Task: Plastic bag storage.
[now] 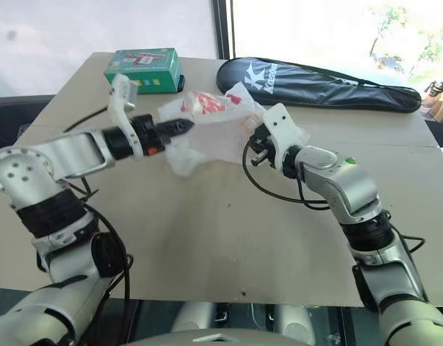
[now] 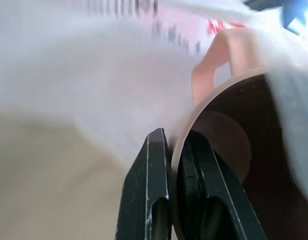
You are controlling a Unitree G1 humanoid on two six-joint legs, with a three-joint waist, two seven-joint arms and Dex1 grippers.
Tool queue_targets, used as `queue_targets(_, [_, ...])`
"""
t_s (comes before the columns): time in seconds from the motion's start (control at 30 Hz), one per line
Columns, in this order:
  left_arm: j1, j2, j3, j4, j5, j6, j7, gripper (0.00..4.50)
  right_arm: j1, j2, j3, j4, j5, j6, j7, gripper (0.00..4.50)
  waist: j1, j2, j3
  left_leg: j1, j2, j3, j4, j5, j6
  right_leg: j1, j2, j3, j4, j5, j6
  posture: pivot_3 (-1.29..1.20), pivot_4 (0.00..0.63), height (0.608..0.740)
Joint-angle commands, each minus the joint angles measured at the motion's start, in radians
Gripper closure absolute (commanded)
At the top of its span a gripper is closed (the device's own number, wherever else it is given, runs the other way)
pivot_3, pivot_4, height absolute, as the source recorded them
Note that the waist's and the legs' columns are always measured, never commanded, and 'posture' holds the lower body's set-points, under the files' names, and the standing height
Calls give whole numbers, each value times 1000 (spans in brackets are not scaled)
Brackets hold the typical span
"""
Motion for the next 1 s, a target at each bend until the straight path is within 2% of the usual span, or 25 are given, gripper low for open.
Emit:
queue_targets(0.03, [-38,7,1,-3,-161,2,18,4500,-90,130,-22,113,-6,-108,26,4438,-1,0,0,0,0,0,0,0,0,0,0,0,0,0,0,0,150,740])
queue_targets(0.13, [-56,37,-7,47,-333,-60,59,4500,-186,230,38,326,-65,-241,110,4438,-21,2,2,1,0,0,0,0,0,1,0,0,1,0,0,0,150,740])
queue_targets(0.23, [-26,126,-70,50,-515,-158,142,4500,-239,252,43,515,-187,-391,103,3318,-24,2,2,2,0,-1,0,0,0,1,1,0,1,0,0,0,150,740])
queue_targets(0.27, [-8,156,-94,45,-572,-199,172,4500,-243,255,30,542,-198,-412,105,2792,-21,2,2,2,0,-1,0,0,0,1,1,0,1,0,0,0,150,740])
queue_targets(0.33, [31,208,-128,41,-645,-275,236,4500,-223,230,2,503,-203,-414,116,1964,-17,2,2,2,-1,-2,-1,0,0,1,0,0,0,0,0,0,150,740])
queue_targets(0.43, [78,265,-177,31,-713,-381,317,4500,-139,129,-23,303,-188,-330,163,482,-7,2,3,0,-4,-4,-1,-1,1,1,-5,-1,-1,0,0,0,150,740])
queue_targets(0.47, [93,279,-191,23,-720,-406,333,4500,-110,95,-42,228,-165,-289,178,226,-9,2,3,-1,-6,-5,-2,-1,1,1,-8,-2,-2,0,0,0,150,740])
queue_targets(0.57, [137,303,-220,12,-702,-461,369,4500,-19,-21,-119,-18,-15,-157,279,226,-8,4,4,-1,-6,-5,-3,-1,1,1,-8,-3,-2,0,0,0,150,740])
queue_targets(0.63, [158,308,-237,14,-663,-493,386,4500,38,-105,-214,-196,155,-53,339,99,-7,5,5,0,-6,-5,-4,-1,1,1,-8,-3,-3,0,0,0,150,740])
queue_targets(0.73, [161,296,-264,24,-629,-543,411,4500,84,-167,-342,-361,367,39,329,99,-6,6,6,1,-6,-5,-6,-1,1,1,-7,-3,-3,0,0,0,150,740])
queue_targets(0.8, [149,287,-283,20,-617,-560,408,4500,94,-188,-405,-394,444,68,289,99,-7,6,6,2,-6,-4,-6,0,1,2,-6,-3,-2,0,0,0,150,740])
queue_targets(0.87, [132,285,-302,6,-610,-570,395,4500,118,-250,-441,-393,402,31,308,99,-2,6,6,3,-6,-4,-6,0,1,3,-6,-3,-2,0,0,0,150,740])
queue_targets(0.93, [115,284,-314,-3,-617,-582,392,4500,125,-289,-482,-351,431,52,303,99,4,5,6,3,-7,-4,-6,0,1,3,-6,-3,-2,0,0,0,150,740])
queue_targets(1.0, [94,284,-327,-17,-617,-587,382,4500,137,-326,-471,-334,448,72,325,99,6,5,6,3,-8,-4,-6,0,2,3,-7,-3,-2,0,0,0,150,740])
